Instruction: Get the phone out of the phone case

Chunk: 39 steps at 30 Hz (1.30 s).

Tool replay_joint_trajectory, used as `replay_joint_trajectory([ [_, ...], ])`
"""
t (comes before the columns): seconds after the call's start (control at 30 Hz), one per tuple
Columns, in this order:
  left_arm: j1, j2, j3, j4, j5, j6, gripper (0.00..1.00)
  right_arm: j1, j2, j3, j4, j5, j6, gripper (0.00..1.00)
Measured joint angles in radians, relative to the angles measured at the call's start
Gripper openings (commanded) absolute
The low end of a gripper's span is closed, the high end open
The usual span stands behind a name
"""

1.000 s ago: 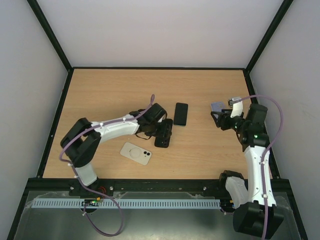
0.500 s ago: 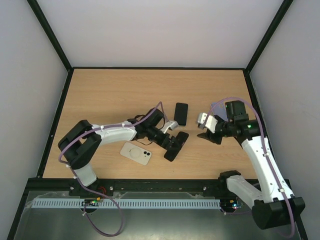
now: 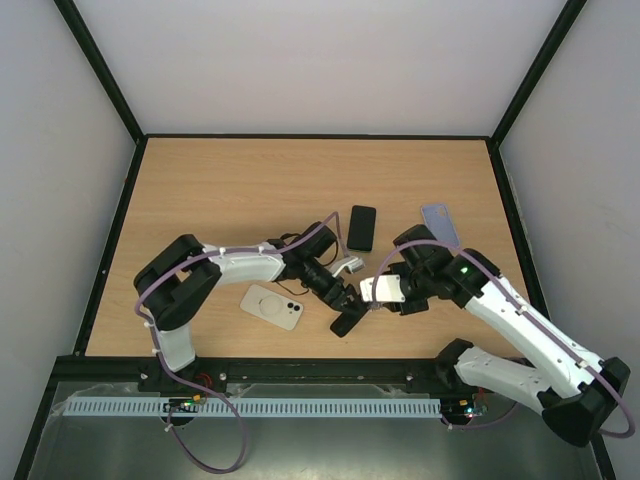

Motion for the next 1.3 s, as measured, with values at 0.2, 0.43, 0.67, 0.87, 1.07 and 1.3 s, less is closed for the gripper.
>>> replay_joint_trajectory([
  [0.2,-0.007,0.026,0.015,-0.022,0.033,0.019,0.26,0.139,0.002,-0.064,0.016,0.141,-0.006,0.36],
  [0.43,-0.024,0.034,0.05,-0.063,0.061,0.047,0.25,0.218,0.016,-0.098,0.072,0.245,-0.005,0.35],
  [0.67,-0.032,0.054,0.08,-0.101,0.07,0.072,0.25,0.238,0.034,-0.133,0.116,0.286,-0.018,0.24],
  [0.87,-0.032,0.056,0.085,-0.126,0.069,0.084,0.4,0.252,0.039,-0.139,0.116,0.301,-0.04,0.14],
  [1.07,-0.029,0.057,0.091,-0.135,0.055,0.094,0.88,0.254,0.014,-0.169,0.118,0.314,-0.064,0.03],
  [1.3,-0.023,0.042,0.093,-0.135,-0.01,0.109,1.0,0.255,-0.019,-0.181,0.112,0.339,-0.032,0.02],
])
